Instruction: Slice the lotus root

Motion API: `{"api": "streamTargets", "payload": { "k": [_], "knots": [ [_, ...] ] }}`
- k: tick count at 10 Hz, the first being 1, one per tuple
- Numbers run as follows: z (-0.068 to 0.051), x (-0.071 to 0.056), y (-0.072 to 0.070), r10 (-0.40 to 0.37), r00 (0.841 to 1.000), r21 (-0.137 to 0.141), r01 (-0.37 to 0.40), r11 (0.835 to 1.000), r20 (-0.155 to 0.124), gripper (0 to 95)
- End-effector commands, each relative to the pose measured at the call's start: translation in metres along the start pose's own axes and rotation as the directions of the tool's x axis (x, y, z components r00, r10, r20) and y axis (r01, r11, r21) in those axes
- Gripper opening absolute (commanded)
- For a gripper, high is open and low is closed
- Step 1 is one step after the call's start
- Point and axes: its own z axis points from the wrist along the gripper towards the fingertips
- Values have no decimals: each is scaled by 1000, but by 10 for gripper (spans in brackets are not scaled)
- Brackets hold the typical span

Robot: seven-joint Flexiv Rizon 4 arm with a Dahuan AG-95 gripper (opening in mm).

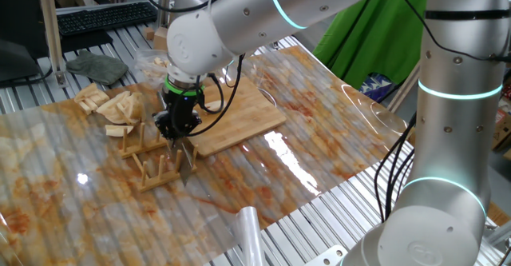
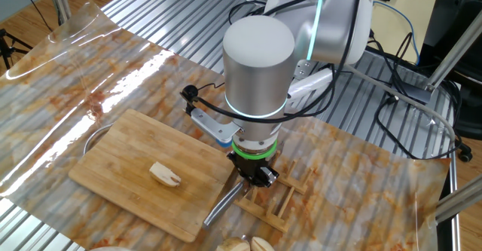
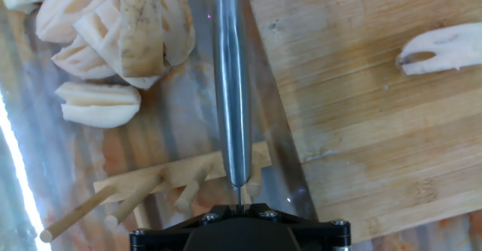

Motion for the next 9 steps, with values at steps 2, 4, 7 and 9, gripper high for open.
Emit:
{"api": "streamTargets", "payload": {
  "k": [2, 4, 7, 9],
  "knots": [
    [-1, 0, -1, 30, 999, 6, -30, 1000, 11, 0],
    [-4, -1, 0, 42, 999, 28, -43, 999, 23, 0],
    [-10, 0, 2, 40, 999, 18, -40, 999, 27, 0],
    [-19, 1, 6, 57, 998, 23, -57, 998, 28, 0]
  ]
}}
